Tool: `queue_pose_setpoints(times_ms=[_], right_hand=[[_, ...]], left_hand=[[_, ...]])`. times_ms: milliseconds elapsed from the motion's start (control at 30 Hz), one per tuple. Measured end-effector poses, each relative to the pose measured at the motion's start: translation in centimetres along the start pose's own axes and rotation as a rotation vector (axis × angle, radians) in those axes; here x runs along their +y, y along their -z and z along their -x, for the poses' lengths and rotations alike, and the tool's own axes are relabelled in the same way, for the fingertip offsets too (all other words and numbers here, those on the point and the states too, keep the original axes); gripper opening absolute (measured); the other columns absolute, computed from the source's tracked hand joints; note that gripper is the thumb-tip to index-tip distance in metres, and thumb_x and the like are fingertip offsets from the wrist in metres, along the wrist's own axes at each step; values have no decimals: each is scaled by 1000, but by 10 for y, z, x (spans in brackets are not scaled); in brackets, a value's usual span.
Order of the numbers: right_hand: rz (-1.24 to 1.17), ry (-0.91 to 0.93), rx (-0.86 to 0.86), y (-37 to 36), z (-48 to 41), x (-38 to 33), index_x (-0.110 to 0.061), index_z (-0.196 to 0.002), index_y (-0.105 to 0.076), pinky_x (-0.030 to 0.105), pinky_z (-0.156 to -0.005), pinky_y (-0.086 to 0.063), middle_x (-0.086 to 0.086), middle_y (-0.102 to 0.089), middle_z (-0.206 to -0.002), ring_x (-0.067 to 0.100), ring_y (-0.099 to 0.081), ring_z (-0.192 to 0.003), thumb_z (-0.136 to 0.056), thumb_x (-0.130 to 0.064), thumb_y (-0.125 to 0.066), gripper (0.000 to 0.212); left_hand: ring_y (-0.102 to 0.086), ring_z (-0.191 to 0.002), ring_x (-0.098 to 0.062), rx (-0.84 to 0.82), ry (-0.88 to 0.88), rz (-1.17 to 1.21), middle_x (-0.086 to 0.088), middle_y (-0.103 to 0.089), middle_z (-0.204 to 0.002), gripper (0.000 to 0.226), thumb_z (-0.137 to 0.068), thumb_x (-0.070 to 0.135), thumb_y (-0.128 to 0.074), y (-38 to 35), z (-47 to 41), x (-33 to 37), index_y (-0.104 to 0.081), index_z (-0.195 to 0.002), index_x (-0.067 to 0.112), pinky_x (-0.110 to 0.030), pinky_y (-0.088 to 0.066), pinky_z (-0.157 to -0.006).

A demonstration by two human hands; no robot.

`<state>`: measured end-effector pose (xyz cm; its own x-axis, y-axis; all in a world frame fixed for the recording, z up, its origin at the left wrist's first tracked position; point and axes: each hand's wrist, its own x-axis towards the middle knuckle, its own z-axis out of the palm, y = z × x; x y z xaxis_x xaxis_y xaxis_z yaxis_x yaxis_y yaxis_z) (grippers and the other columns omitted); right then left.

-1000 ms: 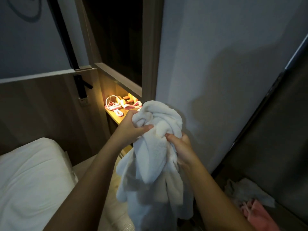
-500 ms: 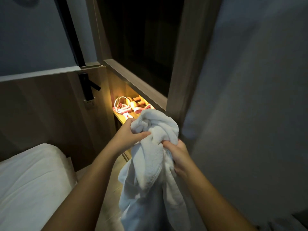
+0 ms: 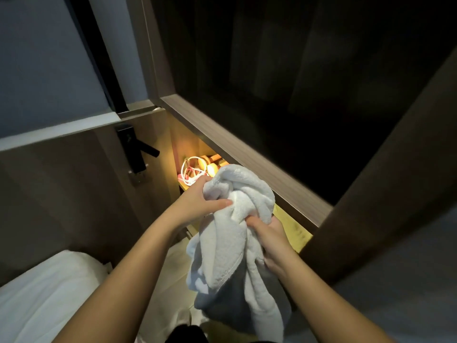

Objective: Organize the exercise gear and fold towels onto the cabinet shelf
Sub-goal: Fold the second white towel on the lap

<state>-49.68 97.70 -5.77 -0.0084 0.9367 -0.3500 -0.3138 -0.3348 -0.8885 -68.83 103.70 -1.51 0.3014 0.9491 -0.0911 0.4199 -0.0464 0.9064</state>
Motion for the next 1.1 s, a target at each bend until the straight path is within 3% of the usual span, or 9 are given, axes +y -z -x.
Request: queue_pose_setpoints(times_ms=[167,267,433,567,833,967,1100], right_hand=[[-51,12,134,-45,-41,3,-14,-108,-68,34,-65,-57,14,-74,-95,30,-73,-87,-65,-22,-77,44],[-95,36,216,-72,-56,7,-11,-111,-67,29,-61,-55,13,-74,-96,27,-73,-86,-76,-8,-69,35],[-166,83,346,-109,-70,12,-11,-114,-66,33,-69,-58,12,-74,-100,27,-72,-92,-82,-2,-65,33],[-197,130,428,-120,-80,26,-14,-113,-66,41,-82,-58,11,-74,-101,27,-71,-95,-84,-2,-64,32],[-230,275,569,-125,-100,103,-9,-108,-66,31,-70,-60,11,-75,-93,23,-73,-86,-87,-1,-58,24],[-197,409,632,-146,-80,145,-8,-112,-64,32,-70,-60,12,-75,-95,23,-73,-87,-86,0,-60,28],[-122,516,632,-188,-38,156,-8,-115,-64,33,-70,-59,11,-74,-97,24,-73,-87,-83,-6,-64,32]], left_hand=[[-58,-114,-20,-187,-30,-81,1,-54,-128,80,-68,63,-72,48,-62,-29,-42,-133,26,-44,-52,-96],[-55,-117,-17,-302,-35,-127,3,-52,-132,88,-64,67,-71,73,-91,-39,-39,-135,29,-45,-51,-97],[-51,-120,-12,-467,-61,-169,9,-46,-137,103,-55,73,-74,97,-118,-52,-29,-139,35,-41,-50,-99],[-54,-119,-13,-545,-129,-120,10,-49,-134,98,-57,69,-78,95,-135,-70,-33,-138,36,-43,-52,-98],[-57,-111,-12,-465,-235,-37,10,-54,-123,90,-57,65,-75,58,-134,-147,-38,-131,32,-38,-54,-87],[-59,-113,-18,-448,-353,84,-1,-59,-125,90,-56,58,-77,60,-99,-180,-46,-131,19,-47,-52,-95],[-61,-112,-20,-452,-418,151,-2,-60,-124,83,-63,56,-78,90,-47,-179,-46,-130,20,-48,-52,-95]])
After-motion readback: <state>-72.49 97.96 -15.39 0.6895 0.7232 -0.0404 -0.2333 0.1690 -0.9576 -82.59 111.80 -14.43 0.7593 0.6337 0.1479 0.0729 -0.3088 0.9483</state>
